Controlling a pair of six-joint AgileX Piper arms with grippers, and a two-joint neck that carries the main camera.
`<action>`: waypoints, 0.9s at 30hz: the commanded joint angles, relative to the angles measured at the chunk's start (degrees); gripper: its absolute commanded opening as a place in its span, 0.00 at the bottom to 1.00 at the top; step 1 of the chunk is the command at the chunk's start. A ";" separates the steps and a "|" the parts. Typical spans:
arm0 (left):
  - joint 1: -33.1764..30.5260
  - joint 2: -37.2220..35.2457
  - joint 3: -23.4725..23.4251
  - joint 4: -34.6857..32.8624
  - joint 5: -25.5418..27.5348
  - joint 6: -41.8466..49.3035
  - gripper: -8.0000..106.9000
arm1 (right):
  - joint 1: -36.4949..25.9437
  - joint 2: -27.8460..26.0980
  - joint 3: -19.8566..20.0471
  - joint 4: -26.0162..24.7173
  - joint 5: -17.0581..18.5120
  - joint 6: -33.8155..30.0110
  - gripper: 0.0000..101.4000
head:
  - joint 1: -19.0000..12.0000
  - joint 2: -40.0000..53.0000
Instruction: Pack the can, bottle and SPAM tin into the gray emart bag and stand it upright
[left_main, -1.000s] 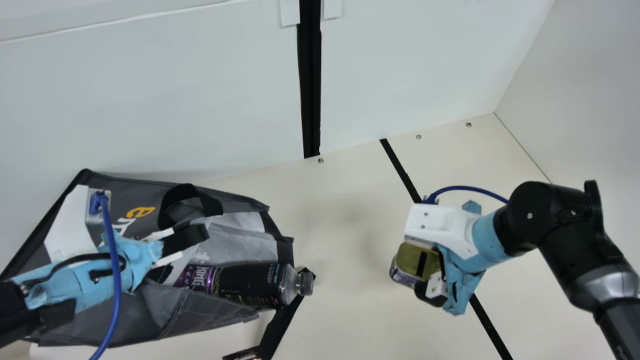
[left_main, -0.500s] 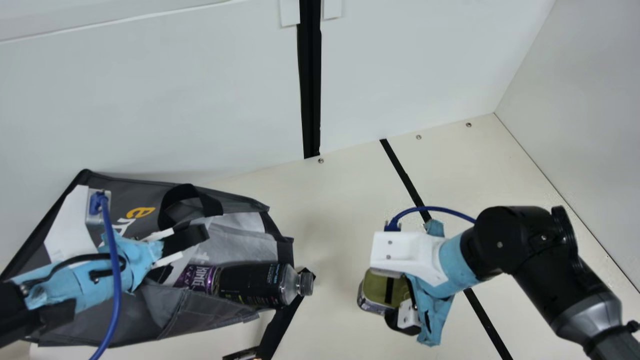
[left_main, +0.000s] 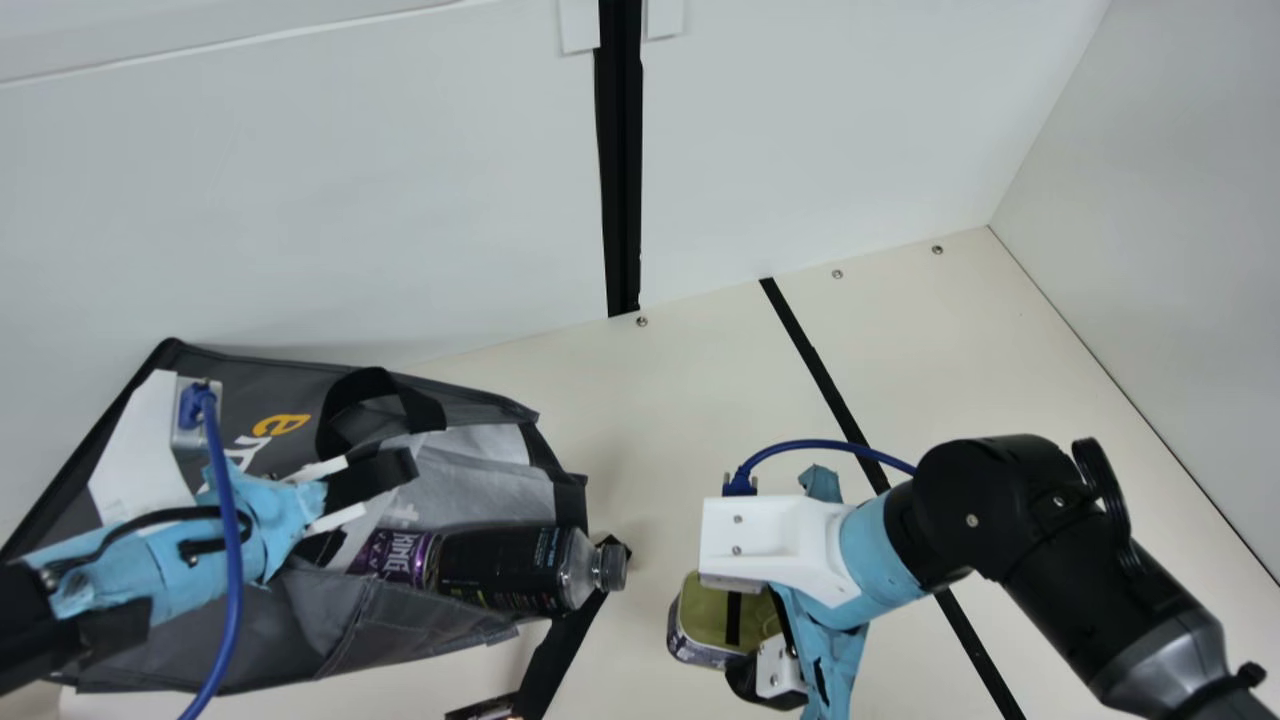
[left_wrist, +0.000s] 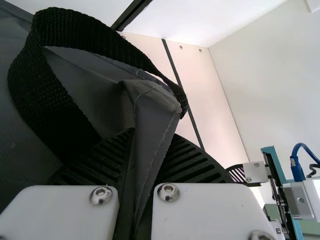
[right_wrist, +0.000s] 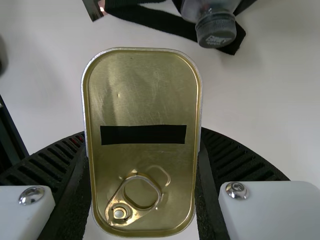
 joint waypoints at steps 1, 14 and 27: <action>0.00 0.00 0.00 0.00 0.00 0.00 0.00 | -0.37 -0.17 -0.18 1.11 -0.01 -0.36 0.00 | -1.21 -0.14; 0.00 0.00 0.00 0.00 0.00 0.00 0.00 | -4.33 -0.49 2.43 12.89 -2.07 -5.96 0.00 | -1.21 -0.14; 0.00 0.00 0.00 0.00 0.00 0.00 0.00 | -3.78 0.60 7.53 29.78 -8.74 -15.26 0.00 | -1.21 -0.14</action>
